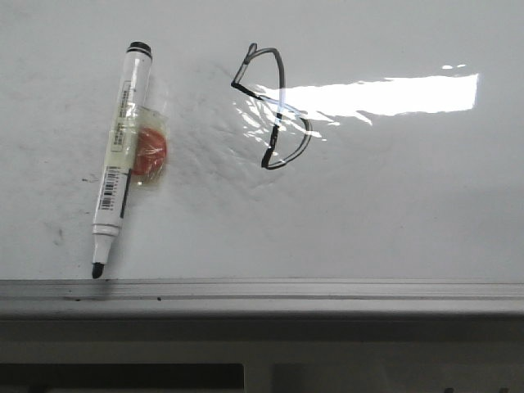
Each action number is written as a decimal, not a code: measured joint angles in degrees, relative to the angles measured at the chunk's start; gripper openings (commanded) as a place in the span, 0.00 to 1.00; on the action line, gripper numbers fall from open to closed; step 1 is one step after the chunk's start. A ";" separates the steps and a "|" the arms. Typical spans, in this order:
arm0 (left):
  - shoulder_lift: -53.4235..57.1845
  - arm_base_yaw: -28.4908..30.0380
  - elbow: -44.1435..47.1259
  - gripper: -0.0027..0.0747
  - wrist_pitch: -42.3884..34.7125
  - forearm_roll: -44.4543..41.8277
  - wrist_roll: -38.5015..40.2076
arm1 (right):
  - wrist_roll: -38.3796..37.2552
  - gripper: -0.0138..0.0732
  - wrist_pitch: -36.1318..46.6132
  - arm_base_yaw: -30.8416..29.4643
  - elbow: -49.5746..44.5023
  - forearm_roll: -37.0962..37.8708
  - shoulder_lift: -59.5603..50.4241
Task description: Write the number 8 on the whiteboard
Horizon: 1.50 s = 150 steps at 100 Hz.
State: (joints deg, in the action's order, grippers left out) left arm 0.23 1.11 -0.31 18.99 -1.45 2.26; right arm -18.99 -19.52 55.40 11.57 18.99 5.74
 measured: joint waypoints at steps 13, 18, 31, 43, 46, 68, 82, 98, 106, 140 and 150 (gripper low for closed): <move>0.00 0.00 0.00 0.01 0.00 0.01 0.00 | 0.00 0.09 0.00 0.00 0.00 0.00 0.00; 0.00 0.00 0.00 0.01 0.00 -0.01 0.00 | 0.00 0.09 0.00 0.00 -0.04 0.00 0.00; 0.00 0.00 0.00 0.01 0.00 -0.11 0.00 | 0.00 0.09 0.00 0.00 -0.04 0.00 0.00; 0.00 0.00 0.00 0.01 0.00 -0.11 0.00 | 0.00 0.09 0.00 0.00 -0.04 0.00 0.00; 0.00 0.00 0.00 0.01 0.00 -0.11 0.00 | 0.00 0.09 0.00 0.00 -0.04 0.00 0.00; 0.00 0.00 0.00 0.01 0.00 -0.11 0.00 | 0.00 0.09 -0.09 0.00 -0.04 0.00 0.00; 0.00 0.00 0.00 0.01 0.00 -0.11 0.00 | 0.47 0.09 -0.59 -1.94 -0.26 -1.63 0.00; 0.00 0.00 0.00 0.01 0.00 -0.11 0.00 | 3.58 0.09 2.30 -9.33 -3.31 -7.59 1.09; 0.00 0.00 0.00 0.01 0.00 -0.11 0.00 | 4.67 0.09 5.74 -15.03 -5.86 -9.55 1.84; 0.00 0.00 0.00 0.01 0.00 -0.11 0.00 | 11.74 0.09 17.00 -42.98 -12.20 -11.32 2.03; 0.00 0.00 0.00 0.01 0.00 -0.11 0.00 | 13.67 0.09 16.34 -50.91 -12.20 -11.69 1.47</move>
State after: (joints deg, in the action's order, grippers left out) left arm 0.23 1.11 -0.31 18.99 -1.56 2.26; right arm -5.32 -3.18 4.48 -0.64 7.31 7.21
